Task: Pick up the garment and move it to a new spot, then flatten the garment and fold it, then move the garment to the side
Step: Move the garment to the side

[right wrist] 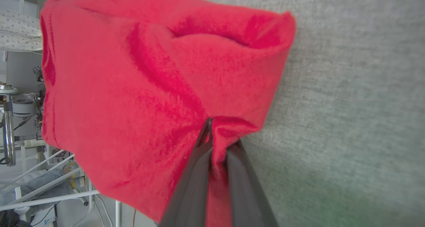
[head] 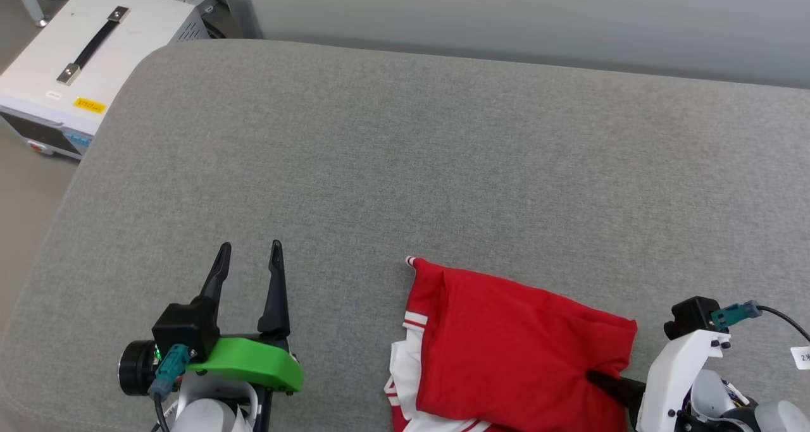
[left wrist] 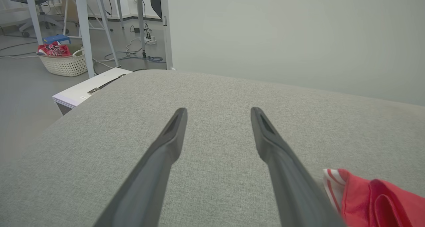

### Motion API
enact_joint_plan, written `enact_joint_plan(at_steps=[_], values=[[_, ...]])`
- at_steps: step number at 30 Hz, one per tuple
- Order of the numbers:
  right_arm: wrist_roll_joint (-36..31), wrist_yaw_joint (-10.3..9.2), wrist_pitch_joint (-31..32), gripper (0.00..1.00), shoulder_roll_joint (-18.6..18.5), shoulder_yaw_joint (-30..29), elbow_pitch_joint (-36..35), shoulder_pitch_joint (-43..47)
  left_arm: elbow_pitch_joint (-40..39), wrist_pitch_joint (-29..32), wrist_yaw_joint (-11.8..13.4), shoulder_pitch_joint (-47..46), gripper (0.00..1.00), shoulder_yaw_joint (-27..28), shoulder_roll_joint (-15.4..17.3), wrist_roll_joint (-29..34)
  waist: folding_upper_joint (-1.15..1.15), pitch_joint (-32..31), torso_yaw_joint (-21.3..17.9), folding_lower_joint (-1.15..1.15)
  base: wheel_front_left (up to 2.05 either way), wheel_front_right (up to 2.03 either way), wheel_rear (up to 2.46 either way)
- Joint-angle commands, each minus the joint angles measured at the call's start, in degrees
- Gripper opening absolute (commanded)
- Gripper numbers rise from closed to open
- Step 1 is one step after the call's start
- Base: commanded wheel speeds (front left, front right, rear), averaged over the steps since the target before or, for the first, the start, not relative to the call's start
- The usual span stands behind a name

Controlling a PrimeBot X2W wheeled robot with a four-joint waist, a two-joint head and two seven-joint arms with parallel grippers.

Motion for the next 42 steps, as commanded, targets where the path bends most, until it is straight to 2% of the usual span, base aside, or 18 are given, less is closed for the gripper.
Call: enact_joint_plan(at_steps=[1, 6, 11, 18, 25, 32, 42], values=[[-1.8, -0.1, -0.3, 0.0, -0.7, 0.3, -0.3, -0.7, 0.1, -0.3, -0.3, 0.0, 1.0, 0.4, -0.2, 0.7, 0.0, -1.7, -1.5, 0.0, 0.0, 0.0, 0.0], [-11.0, -0.1, -0.6, 0.0, -3.5, -0.6, -1.8, -1.3, -0.2, -0.3, -0.8, 1.4, 1.0, 1.0, -0.1, 1.6, 0.0, -3.7, -5.3, 0.0, 0.0, 0.0, 0.0], [-18.0, -0.1, 1.3, 0.0, -5.3, -1.9, -3.8, -1.8, -1.3, -0.3, -1.0, 2.7, 1.0, 1.2, -0.2, 2.3, 0.0, -4.1, -12.2, 0.0, 0.0, 0.0, 0.0], [-21.9, -0.1, 2.4, 0.0, -7.9, -2.8, -4.3, -5.7, -2.5, -0.3, -1.9, 1.8, 1.0, 0.4, 0.1, 3.3, 0.0, -1.0, -22.2, 0.0, 0.0, 0.0, 0.0], [-24.5, -0.1, -2.3, 0.0, -10.3, -2.7, -0.7, -14.2, -3.3, -0.1, -2.9, -2.0, 1.0, -0.5, 1.4, 4.1, 0.0, 4.6, -28.5, 0.0, 0.0, 0.0, 0.0], [-25.7, -0.1, -9.5, 0.0, -13.1, -4.1, 8.9, -24.9, -5.7, 2.2, -3.9, -6.8, 1.0, -2.3, 3.2, 5.9, 0.0, 11.3, -30.4, 0.0, 0.0, 0.0, 0.0], [-26.4, -0.1, -19.6, 0.0, -17.4, -12.6, 25.2, -38.4, -11.2, 6.2, -5.2, -15.5, 1.0, -4.7, 5.1, 7.9, 0.0, 22.7, -27.2, 0.0, 0.0, 0.0, 0.0]])
